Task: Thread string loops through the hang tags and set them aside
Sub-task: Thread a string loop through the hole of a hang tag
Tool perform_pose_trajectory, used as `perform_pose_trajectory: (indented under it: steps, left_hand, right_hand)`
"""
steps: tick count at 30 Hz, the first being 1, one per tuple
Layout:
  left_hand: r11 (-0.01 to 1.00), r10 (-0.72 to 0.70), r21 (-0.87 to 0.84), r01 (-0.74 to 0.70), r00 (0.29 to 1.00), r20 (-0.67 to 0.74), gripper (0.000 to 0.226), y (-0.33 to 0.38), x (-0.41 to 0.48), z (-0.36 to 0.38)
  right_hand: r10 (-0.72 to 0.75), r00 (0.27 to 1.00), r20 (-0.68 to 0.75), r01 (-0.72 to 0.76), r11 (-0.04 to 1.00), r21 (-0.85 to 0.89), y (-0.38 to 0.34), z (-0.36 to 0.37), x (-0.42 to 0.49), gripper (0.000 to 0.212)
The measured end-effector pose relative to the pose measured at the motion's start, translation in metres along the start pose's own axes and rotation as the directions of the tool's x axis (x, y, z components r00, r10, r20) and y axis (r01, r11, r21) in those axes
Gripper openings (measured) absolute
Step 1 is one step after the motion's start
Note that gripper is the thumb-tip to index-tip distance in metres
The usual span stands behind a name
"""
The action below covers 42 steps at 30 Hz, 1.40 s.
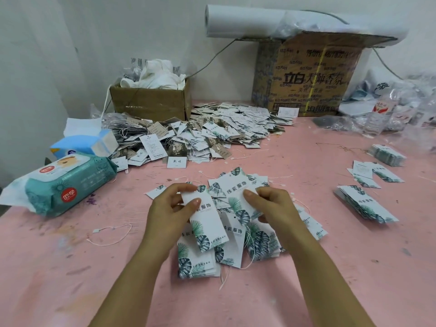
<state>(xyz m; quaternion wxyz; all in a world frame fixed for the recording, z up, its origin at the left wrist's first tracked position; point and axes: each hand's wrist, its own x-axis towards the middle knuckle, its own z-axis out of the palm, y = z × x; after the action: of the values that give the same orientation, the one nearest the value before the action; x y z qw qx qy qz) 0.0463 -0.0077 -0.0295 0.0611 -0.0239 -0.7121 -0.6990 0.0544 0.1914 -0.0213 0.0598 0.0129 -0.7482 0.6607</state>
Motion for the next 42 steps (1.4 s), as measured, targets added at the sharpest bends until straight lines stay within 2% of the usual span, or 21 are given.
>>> perform_pose_trajectory:
  steps: [2,6,12,15,18,22,26,31,36,42]
  left_hand:
    - [1.000,0.011,-0.001,-0.011,1.000,0.005,0.025,0.000,-0.002,0.006]
    - [0.998,0.024,-0.060,-0.022,0.999,0.033,0.027,0.001,-0.006,0.013]
    - [0.998,0.020,-0.061,-0.018,0.999,0.028,0.032,0.000,-0.009,0.019]
    - [0.997,-0.005,-0.081,0.007,1.000,0.027,0.027,-0.001,-0.008,0.020]
    - [0.994,-0.025,-0.102,0.030,0.998,0.051,0.028,-0.002,-0.006,0.020]
    - [0.995,-0.012,-0.099,0.021,0.996,0.087,0.032,-0.001,-0.008,0.022]
    - [0.997,0.006,-0.081,0.002,0.995,0.102,0.035,-0.003,-0.009,0.025]
    - [0.999,0.036,-0.035,-0.032,0.994,0.105,0.037,-0.004,-0.010,0.027]
    - [0.999,0.048,-0.006,-0.048,0.991,0.128,0.038,-0.004,-0.012,0.030]
    - [0.998,0.058,-0.007,-0.058,0.989,0.138,0.039,-0.002,-0.014,0.031]
  right_hand:
    - [-0.004,0.997,0.075,0.006,0.999,-0.033,-0.001,0.007,-0.003,0.030]
    - [-0.031,0.993,0.115,0.042,0.995,-0.092,0.002,0.016,-0.004,0.048]
    - [-0.115,0.988,0.106,0.149,0.896,-0.419,0.004,0.019,-0.005,0.055]
    - [-0.156,0.986,0.057,0.165,0.890,-0.424,0.007,0.017,-0.003,0.044]
    - [-0.223,0.974,-0.034,0.192,0.898,-0.396,0.006,0.014,0.000,0.011]
    - [-0.324,0.942,-0.087,0.282,0.904,-0.320,0.003,0.013,-0.001,0.022]
    - [-0.395,0.917,-0.061,0.358,0.879,-0.315,0.001,0.016,-0.002,0.025]
    - [-0.470,0.883,-0.013,0.413,0.788,-0.456,0.003,0.020,-0.001,0.005]
    - [-0.469,0.883,0.006,0.408,0.761,-0.505,0.003,0.022,0.000,0.009]
    - [-0.459,0.888,0.018,0.396,0.746,-0.536,0.004,0.025,-0.001,0.004]
